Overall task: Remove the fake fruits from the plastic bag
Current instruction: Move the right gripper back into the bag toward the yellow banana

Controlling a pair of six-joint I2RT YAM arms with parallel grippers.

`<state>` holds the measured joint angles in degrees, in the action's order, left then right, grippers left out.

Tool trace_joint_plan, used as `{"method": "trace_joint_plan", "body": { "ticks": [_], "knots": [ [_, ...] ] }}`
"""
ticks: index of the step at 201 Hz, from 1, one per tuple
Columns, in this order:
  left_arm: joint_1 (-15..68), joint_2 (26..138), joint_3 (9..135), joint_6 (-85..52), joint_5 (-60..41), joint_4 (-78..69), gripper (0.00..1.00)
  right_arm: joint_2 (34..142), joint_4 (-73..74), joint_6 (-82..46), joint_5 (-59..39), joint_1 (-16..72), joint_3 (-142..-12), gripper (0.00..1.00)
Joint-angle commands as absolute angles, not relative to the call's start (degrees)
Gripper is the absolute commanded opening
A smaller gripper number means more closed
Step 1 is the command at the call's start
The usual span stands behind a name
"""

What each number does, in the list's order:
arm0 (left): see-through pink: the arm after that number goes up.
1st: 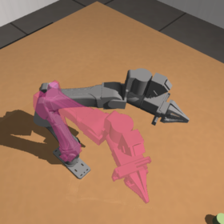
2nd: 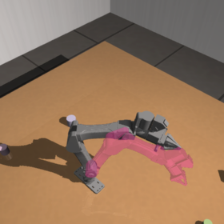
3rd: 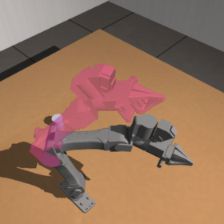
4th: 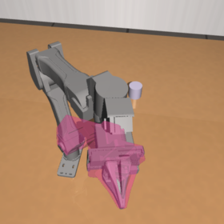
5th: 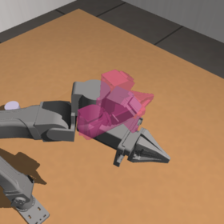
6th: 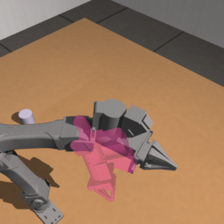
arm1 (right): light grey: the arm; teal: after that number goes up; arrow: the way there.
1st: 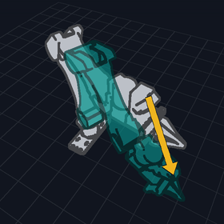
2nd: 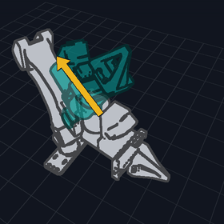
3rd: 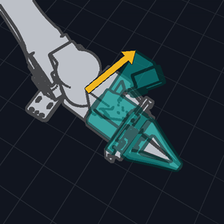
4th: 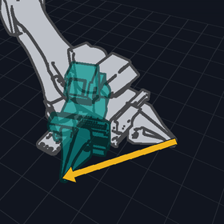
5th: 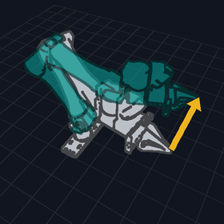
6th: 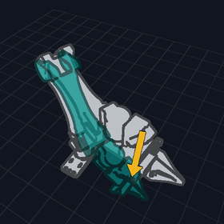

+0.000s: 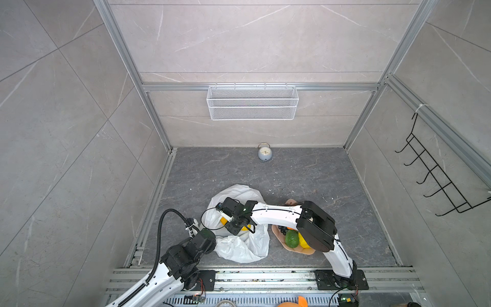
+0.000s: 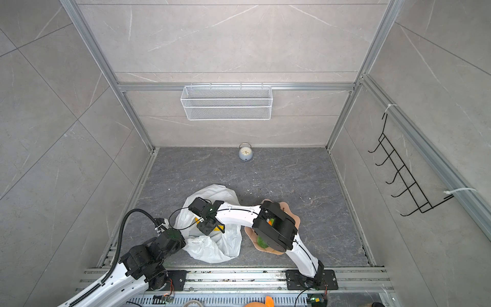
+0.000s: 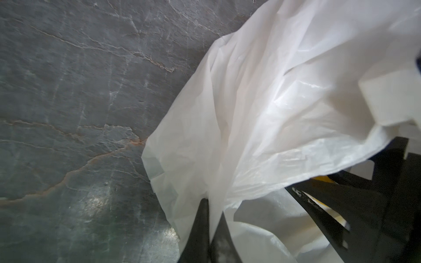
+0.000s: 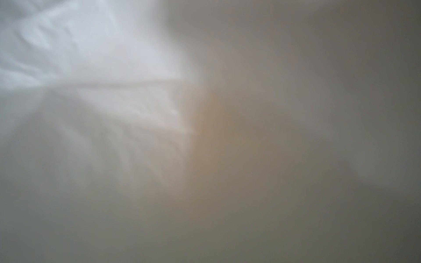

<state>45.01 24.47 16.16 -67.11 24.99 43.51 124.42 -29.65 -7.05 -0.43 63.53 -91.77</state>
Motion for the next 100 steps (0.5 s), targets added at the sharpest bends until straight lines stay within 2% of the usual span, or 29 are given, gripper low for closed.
{"method": "trace_joint_plan", "body": {
  "ticks": [1, 59, 100],
  "knots": [
    [45.05, 25.53, 16.41, -67.83, 26.39, 44.23, 0.0, 121.71, -27.42, -7.45, -1.09, 64.4, -90.72, 0.42],
    [45.02, 26.6, 16.61, -67.73, 26.48, 43.59, 0.0, 118.17, -25.64, -8.32, 0.18, 64.51, -89.27, 0.31],
    [45.02, 27.14, 16.68, -68.07, 26.81, 42.95, 0.0, 114.19, -24.96, -9.05, -1.74, 64.52, -87.3, 0.31]
  ]
}}
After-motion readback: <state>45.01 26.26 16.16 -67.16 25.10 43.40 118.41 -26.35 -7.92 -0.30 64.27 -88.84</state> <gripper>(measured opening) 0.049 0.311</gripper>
